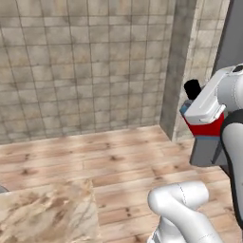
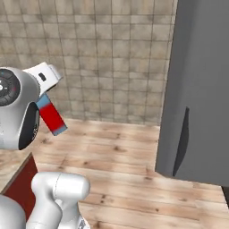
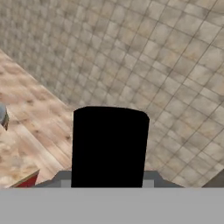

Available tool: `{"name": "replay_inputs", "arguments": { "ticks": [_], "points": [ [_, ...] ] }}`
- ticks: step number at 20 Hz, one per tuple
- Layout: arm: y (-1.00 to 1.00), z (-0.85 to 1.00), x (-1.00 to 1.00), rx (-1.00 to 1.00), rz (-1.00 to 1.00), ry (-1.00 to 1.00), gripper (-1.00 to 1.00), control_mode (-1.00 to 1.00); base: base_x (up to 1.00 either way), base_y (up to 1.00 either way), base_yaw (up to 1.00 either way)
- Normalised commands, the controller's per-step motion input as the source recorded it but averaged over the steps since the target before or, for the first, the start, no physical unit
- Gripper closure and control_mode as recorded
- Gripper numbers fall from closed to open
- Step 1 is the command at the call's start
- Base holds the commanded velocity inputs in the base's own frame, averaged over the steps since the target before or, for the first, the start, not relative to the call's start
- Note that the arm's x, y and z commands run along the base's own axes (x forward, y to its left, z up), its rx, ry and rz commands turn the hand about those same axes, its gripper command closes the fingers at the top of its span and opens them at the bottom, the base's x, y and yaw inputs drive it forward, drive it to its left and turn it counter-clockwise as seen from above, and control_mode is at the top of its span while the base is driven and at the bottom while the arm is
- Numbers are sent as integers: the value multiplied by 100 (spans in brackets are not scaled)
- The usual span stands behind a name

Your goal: Place the liquor and beer on the top shelf of the fridge to keep them out of children's reach, and place the avocado on lower shelves for easy access.

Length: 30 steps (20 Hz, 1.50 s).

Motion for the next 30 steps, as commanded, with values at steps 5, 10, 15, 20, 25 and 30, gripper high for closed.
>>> {"name": "replay_inputs", "arguments": {
  "ticks": [5, 10, 15, 20, 25, 30],
  "points": [
    [0, 0, 0, 0, 0, 0, 100, 100, 100, 4, -31],
    [0, 0, 0, 0, 0, 0, 100, 100, 100, 11, -35],
    [0, 0, 0, 0, 0, 0, 100, 100, 89, 18, -39],
    [0, 0, 0, 0, 0, 0, 100, 100, 67, 16, -46],
    [0, 0, 0, 0, 0, 0, 100, 100, 47, 17, -54],
    [0, 0, 0, 0, 0, 0, 100, 100, 9, 34, -55]
  ]
}}
